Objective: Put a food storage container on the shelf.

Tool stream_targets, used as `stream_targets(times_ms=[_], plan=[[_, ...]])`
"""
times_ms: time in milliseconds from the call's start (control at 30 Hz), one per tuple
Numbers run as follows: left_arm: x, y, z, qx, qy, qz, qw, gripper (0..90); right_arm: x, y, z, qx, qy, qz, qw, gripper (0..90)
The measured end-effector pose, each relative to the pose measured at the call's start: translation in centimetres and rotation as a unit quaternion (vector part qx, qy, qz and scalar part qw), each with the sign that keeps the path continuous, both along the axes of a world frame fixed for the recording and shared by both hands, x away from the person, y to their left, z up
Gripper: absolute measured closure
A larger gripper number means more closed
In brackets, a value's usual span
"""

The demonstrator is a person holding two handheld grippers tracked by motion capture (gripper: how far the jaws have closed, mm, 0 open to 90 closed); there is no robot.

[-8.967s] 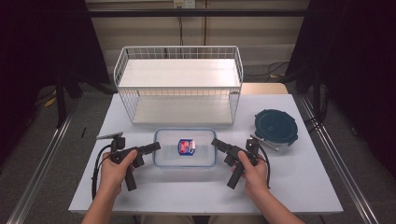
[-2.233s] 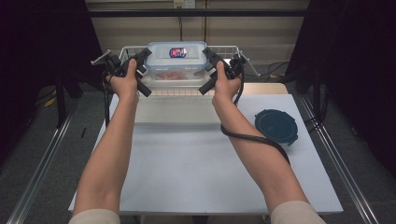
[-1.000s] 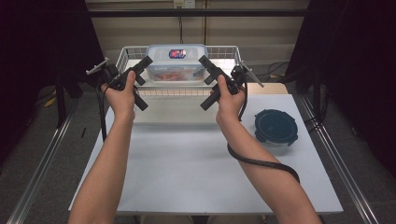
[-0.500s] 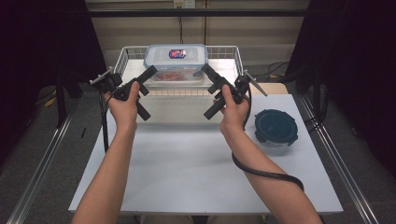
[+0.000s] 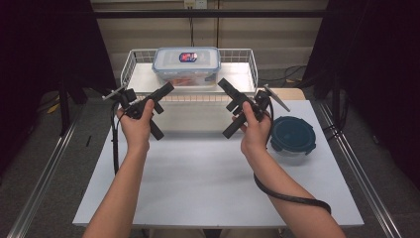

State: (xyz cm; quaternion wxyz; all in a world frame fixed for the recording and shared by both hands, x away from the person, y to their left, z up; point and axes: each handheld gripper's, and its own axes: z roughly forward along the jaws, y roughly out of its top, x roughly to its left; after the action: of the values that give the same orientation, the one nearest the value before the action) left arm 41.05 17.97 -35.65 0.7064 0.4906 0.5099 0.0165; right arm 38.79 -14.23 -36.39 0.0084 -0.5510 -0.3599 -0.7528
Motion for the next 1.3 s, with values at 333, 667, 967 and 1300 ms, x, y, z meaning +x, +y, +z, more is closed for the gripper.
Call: stream_targets(times_ms=[333, 667, 967, 1300], plan=[[-1.5, -0.4, -1.7, 0.027, 0.016, -0.027, 0.9992, 10.9, -1.8, -1.2, -0.9, -0.020, 0.000, 0.018, 0.9997, 23.9], [-2.5, -0.8, -3.2, 0.044, 0.024, -0.031, 0.9983, 9.5, -2.6, -2.8, -2.7, -0.048, 0.013, 0.019, 0.9986, 23.5], [-3.3, -1.3, -4.5, 0.049, 0.036, -0.048, 0.9970, 8.2, -3.7, -4.1, -3.7, -0.066, 0.012, 0.025, 0.9974, 23.5], [-3.9, -1.6, -5.7, 0.056, 0.051, -0.068, 0.9948, 6.7, -4.9, -5.8, -4.6, -0.091, 0.008, 0.039, 0.9951, 24.5]])
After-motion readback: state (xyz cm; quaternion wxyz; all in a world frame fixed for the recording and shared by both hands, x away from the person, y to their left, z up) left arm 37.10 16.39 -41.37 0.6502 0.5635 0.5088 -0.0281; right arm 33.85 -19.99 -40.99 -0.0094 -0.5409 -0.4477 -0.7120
